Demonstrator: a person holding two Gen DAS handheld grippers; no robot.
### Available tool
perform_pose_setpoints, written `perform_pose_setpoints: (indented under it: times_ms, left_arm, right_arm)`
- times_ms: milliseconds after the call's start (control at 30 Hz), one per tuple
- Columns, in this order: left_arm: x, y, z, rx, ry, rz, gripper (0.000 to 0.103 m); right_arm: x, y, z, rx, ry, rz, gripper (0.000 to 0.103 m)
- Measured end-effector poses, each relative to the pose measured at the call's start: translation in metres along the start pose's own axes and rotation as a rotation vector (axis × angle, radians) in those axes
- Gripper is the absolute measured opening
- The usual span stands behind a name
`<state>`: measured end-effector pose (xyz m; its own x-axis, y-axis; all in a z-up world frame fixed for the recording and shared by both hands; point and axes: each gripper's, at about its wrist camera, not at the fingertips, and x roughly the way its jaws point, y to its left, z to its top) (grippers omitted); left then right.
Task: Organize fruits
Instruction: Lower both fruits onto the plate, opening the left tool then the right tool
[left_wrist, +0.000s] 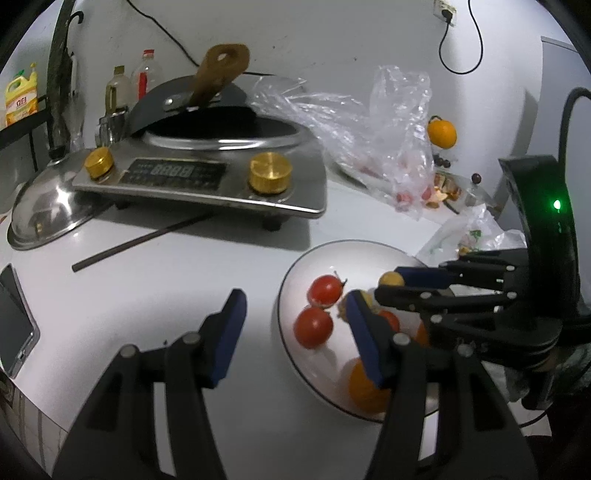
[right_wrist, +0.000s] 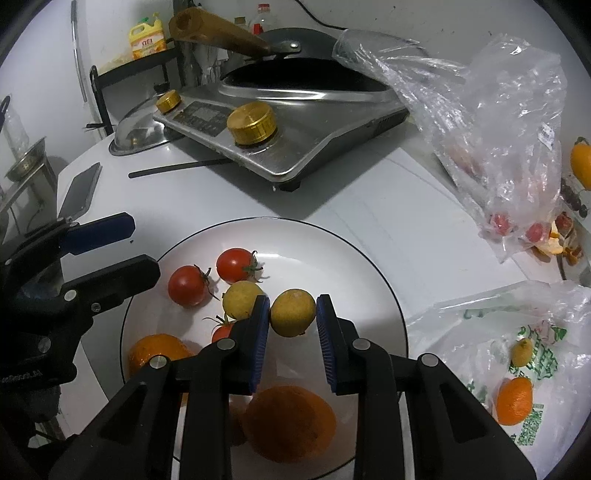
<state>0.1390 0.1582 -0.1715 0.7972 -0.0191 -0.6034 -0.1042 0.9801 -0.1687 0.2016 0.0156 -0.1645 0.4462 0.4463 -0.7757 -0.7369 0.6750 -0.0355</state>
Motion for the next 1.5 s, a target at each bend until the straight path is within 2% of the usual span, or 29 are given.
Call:
perform_pose_setpoints:
  times_ms: [200,300,633,1500]
  left_arm:
    - [0.002,-0.003,-0.002,0.004,0.005,-0.005,0.058]
    - [0.001,-0.003,-0.002,0.006,0.003,-0.003,0.058]
    - [-0.01,-0.014,-0.002,0.029,-0.011,0.007,0.058]
    - [-0.048,-0.077,-0.004,0.119,-0.053,0.025,0.058]
  right_arm:
    - [0.002,-0.001,0.001,0.01,0.008,-0.008,0.029]
    - [0.0,-0.001,0.001,0.015,0.007,-0.017,0.035]
    - [-0.023,-0.005,-0.004,0.022,-0.032,-0.029,0.035]
    - [-0.091,-0.019,-0.043,0.06,-0.132,-0.044,0.035]
